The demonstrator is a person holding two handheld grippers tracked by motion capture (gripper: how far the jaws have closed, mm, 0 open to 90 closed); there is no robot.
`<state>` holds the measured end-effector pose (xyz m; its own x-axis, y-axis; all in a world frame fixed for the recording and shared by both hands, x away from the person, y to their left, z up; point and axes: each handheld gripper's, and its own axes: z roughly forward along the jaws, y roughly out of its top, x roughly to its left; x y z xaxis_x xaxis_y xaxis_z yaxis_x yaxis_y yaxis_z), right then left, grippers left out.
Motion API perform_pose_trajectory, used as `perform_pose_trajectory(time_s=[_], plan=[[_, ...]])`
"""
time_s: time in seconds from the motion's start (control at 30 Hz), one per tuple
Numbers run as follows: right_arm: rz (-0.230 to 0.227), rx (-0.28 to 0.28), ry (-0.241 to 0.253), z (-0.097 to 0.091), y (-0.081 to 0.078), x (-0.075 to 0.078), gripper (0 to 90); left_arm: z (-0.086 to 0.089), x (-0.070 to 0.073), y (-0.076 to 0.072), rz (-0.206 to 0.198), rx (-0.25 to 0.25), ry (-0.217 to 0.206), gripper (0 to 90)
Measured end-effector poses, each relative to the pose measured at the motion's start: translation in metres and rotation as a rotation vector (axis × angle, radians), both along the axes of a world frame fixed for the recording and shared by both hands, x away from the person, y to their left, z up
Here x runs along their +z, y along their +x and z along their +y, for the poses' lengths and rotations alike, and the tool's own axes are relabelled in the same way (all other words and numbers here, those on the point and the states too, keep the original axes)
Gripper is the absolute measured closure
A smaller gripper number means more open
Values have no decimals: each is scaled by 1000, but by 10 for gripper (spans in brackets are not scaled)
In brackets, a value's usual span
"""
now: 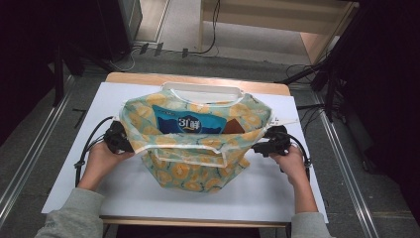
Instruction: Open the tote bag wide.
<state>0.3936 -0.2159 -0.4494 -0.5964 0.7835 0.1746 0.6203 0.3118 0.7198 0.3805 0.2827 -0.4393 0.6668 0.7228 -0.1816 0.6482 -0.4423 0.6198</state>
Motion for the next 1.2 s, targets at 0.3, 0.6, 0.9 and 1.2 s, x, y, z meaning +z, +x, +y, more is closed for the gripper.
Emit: perform_pose_trajectory(time_s=[0.3, 0.6, 0.9, 1.2], plan=[[8, 20, -3, 3, -3, 3, 210, 6, 9, -5, 22, -24, -8, 368], [-8, 15, -2, 6, -3, 6, 211, 9, 16, -7, 8, -56, -45, 502], [-12, 53, 37, 4, -5, 11, 252, 13, 20, -6, 21, -61, -80, 527], [6, 75, 71, 2, -6, 15, 351, 19, 25, -1, 85, -25, -102, 441]])
